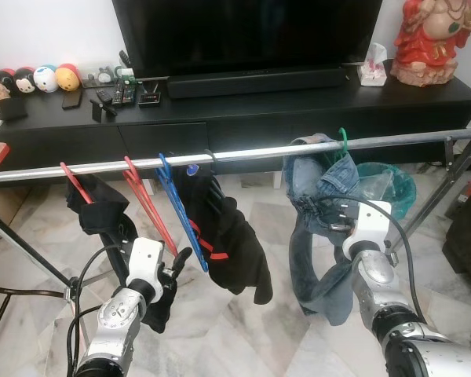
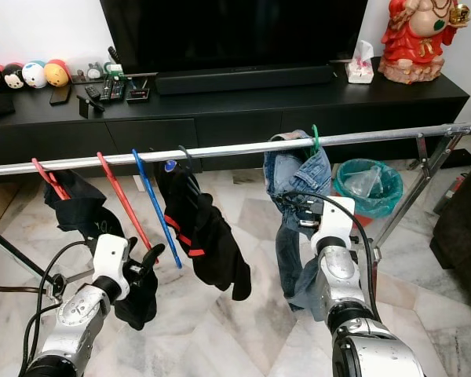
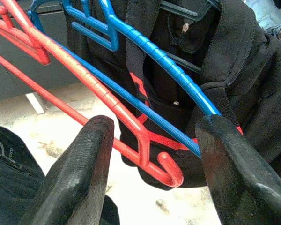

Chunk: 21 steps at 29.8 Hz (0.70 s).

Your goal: Hang hanger

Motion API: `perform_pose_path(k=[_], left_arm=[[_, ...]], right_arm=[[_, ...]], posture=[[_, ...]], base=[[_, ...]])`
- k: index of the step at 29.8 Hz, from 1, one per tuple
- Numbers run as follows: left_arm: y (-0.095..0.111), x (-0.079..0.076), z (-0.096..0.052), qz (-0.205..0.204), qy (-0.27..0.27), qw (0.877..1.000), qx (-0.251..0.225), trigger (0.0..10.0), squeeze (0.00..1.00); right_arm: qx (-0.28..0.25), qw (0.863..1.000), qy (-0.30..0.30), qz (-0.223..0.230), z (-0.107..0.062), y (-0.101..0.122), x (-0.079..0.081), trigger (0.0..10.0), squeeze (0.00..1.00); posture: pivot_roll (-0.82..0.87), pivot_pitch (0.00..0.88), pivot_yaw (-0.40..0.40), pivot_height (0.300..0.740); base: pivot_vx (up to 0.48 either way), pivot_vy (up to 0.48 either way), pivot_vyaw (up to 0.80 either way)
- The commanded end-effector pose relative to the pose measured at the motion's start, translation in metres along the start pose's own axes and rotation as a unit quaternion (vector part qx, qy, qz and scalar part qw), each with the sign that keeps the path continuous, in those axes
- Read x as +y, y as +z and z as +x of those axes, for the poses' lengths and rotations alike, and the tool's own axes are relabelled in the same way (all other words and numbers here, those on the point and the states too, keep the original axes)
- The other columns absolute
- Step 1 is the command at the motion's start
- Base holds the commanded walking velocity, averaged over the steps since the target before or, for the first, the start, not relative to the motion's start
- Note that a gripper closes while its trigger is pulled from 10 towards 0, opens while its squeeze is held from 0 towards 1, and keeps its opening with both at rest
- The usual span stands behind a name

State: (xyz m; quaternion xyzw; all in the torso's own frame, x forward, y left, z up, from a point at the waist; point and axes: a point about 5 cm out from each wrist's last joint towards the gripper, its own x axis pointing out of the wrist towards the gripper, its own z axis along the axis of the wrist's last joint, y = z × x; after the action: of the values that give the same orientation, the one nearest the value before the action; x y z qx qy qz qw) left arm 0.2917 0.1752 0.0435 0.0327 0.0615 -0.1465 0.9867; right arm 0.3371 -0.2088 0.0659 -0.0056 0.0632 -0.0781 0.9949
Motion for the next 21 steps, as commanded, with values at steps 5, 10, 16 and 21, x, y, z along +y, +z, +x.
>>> perform_pose_path(k=[5,10,16,21], left_arm=[[-0.001,0.003,-0.001,0.006,0.002,1.000,0.008,10.0,0.00],[-0.002,0.001,0.000,0.006,-0.002,1.000,0.010,10.0,0.00],[-0.003,0.000,-0.001,0.005,-0.003,1.000,0.011,10.0,0.00],[-0.004,0.000,-0.002,0.006,-0.003,1.000,0.012,10.0,0.00]], right_arm=[[-0.119,0.993,0.004,0.002,-0.007,0.023,0.001,10.0,0.00],[-0.127,0.992,-0.004,0.002,-0.009,0.023,-0.006,10.0,0.00],[-0.137,0.990,-0.003,-0.001,-0.013,0.022,-0.002,10.0,0.00],[-0.116,0.993,0.012,-0.003,-0.034,-0.004,0.006,10.0,0.00]], posture=[[0.07,0.000,0.074,0.740],[0.07,0.000,0.071,0.740],[0.08,0.000,0.065,0.740],[0.07,0.000,0.066,0.740]], base=[[0.000,0.000,0.00],[0.000,0.000,0.00],[0.000,0.000,0.00],[0.000,0.000,0.00]])
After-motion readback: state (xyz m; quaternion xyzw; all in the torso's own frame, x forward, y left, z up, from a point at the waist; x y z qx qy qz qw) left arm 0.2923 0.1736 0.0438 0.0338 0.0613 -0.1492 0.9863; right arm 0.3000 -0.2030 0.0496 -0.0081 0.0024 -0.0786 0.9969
